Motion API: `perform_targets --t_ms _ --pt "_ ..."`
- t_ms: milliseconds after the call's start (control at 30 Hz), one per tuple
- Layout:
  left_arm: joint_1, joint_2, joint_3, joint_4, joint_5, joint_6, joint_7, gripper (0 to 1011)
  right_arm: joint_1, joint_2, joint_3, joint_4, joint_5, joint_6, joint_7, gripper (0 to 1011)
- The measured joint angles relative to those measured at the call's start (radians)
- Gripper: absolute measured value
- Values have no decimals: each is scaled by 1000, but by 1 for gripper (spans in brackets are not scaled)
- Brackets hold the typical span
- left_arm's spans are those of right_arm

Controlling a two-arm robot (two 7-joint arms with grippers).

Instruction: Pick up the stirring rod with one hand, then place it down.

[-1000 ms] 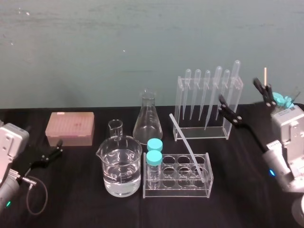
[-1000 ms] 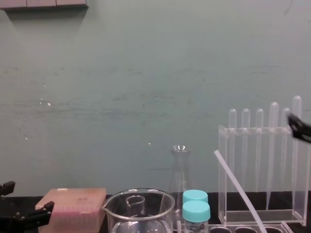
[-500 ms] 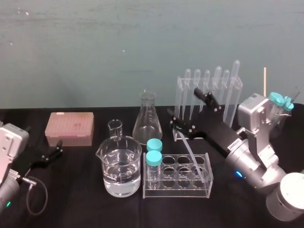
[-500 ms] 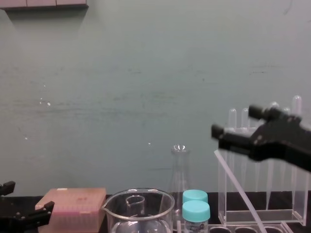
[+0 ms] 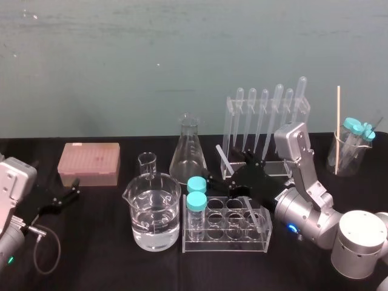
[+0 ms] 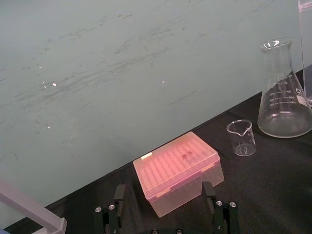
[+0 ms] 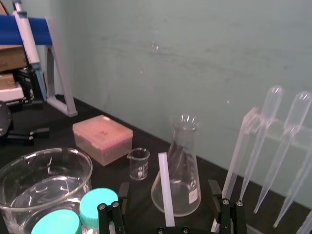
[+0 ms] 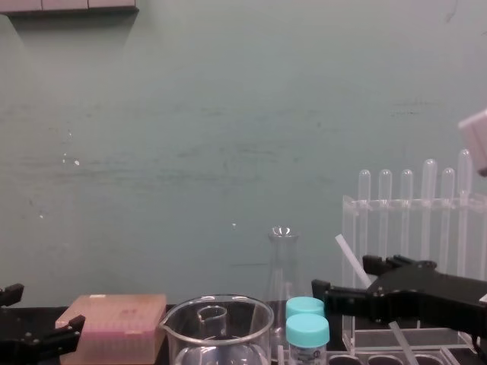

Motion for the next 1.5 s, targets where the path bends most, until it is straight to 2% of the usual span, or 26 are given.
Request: perform_targets --t_ms 167,567,633,800,867,933,967,1167,1300,1333,1433,1500 --pt "0 0 0 0 0 0 0 1000 7 -12 4 16 1 16 14 1000" --pt "0 0 0 0 0 0 0 1000 6 -10 3 13 1 14 14 1000" --pt "0 0 0 0 0 0 0 1000 5 -9 3 13 1 13 14 968" --pt "0 0 0 0 0 0 0 1000 5 -9 3 12 2 12 14 869" --pt "0 0 0 0 0 0 0 1000 5 -9 3 12 2 12 14 787" --pt "0 0 0 0 0 0 0 1000 5 -8 3 12 2 12 14 748" --pt "0 0 0 0 0 0 0 1000 5 -8 3 11 2 12 14 692" --pt "0 0 0 0 0 0 0 1000 4 -8 3 11 2 11 14 536" --pt "0 0 0 0 0 0 0 1000 4 -8 3 10 2 10 14 364" --pt "0 0 0 0 0 0 0 1000 4 -7 3 10 2 10 14 364" --pt "0 0 0 0 0 0 0 1000 4 -7 3 10 2 10 13 243" --pt "0 0 0 0 0 0 0 1000 4 -7 3 10 2 10 13 202"
